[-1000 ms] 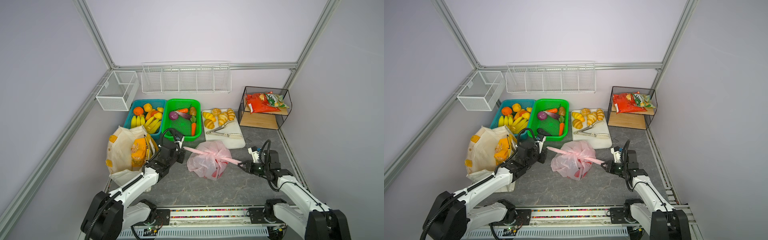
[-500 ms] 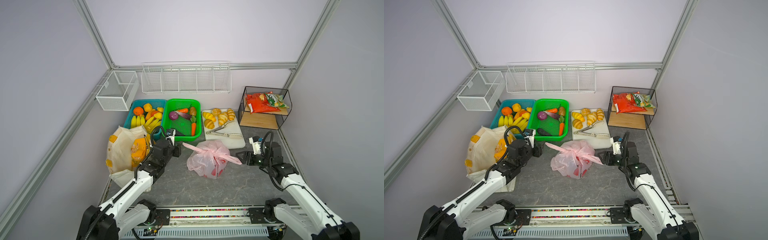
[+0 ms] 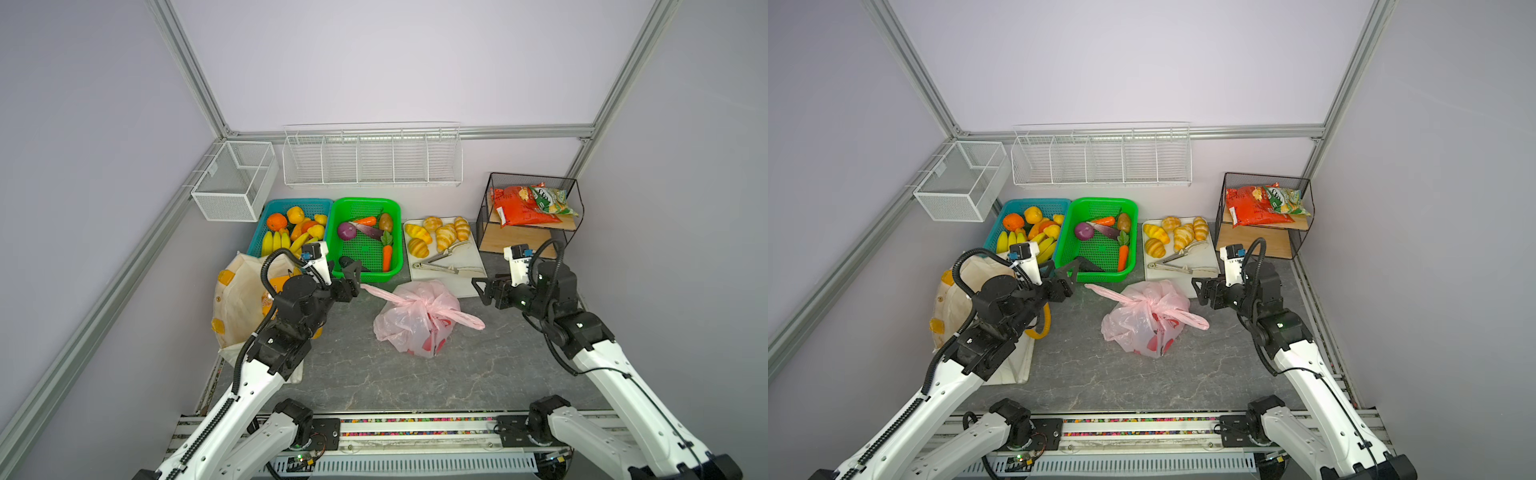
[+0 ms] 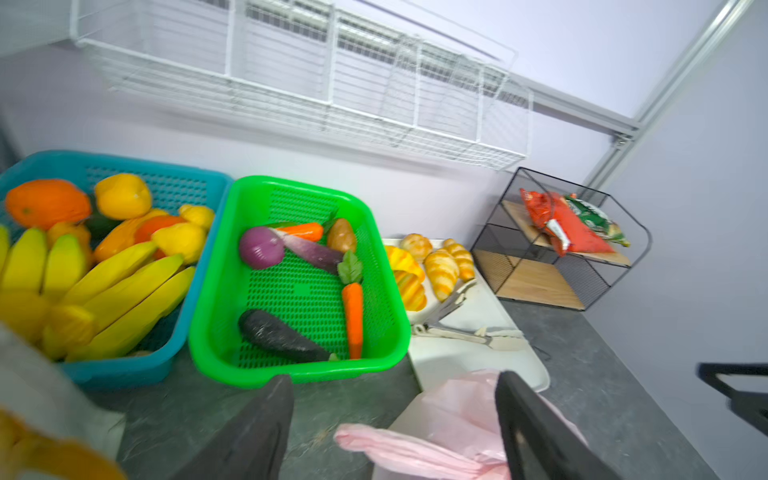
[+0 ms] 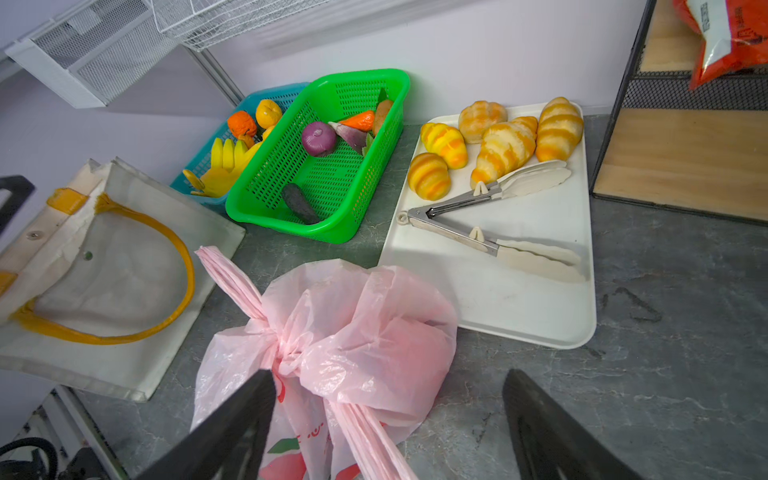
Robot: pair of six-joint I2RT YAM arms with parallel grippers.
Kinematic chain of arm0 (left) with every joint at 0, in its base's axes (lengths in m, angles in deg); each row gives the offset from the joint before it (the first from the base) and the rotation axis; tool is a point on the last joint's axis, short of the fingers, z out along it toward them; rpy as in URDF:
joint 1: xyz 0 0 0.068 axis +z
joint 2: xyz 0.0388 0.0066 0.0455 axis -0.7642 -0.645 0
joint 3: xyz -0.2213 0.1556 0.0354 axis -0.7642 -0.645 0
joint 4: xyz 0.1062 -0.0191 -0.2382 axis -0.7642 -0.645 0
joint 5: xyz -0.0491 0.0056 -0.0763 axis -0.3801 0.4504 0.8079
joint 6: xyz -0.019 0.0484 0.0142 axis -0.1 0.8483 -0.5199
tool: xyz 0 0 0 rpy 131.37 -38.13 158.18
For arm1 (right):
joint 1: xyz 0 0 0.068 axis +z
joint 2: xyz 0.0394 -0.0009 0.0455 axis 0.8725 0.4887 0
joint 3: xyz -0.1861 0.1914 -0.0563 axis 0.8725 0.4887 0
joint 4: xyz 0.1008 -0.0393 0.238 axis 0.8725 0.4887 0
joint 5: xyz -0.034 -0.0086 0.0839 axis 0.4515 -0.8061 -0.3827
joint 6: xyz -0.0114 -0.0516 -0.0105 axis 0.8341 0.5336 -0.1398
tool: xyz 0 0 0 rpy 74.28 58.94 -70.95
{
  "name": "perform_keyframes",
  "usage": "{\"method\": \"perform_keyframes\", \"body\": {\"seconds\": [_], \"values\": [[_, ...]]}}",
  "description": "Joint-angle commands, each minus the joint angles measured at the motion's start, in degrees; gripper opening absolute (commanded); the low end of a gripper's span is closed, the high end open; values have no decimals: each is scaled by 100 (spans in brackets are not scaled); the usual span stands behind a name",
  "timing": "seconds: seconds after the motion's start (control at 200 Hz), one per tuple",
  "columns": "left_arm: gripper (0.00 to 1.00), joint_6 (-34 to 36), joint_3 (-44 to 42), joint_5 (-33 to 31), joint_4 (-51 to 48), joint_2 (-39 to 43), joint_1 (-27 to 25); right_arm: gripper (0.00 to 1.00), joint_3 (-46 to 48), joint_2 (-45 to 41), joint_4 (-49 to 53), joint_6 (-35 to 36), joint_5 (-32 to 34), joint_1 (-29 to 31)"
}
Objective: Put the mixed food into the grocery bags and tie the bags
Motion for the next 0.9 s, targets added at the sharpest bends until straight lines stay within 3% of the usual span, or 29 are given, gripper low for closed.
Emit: {"method": "perform_keyframes", "body": {"seconds": [0.0,0.21,0.305,0.455,0.61,0.745,0.895], "values": [[79,258,417,140,-230,-610,-649,89,-193,116,2,333,488,46],[82,980,1315,-99,-855,-2145,-1666,89,209,-279,-81,480,1130,-239],[90,1255,1586,-161,-1186,-2669,-1921,89,551,-493,-317,305,1088,-464],[100,1529,1793,23,-1481,-3223,-2057,89,805,-485,-462,171,890,-562],[99,1765,1921,381,-1567,-3666,-2074,89,919,-382,-484,130,758,-568],[99,2003,2275,44,-2159,-4198,-2158,89,974,-403,-492,128,725,-578],[100,2238,2233,-309,-2141,-4577,-2252,89,1044,-379,-552,144,684,-585]]}}
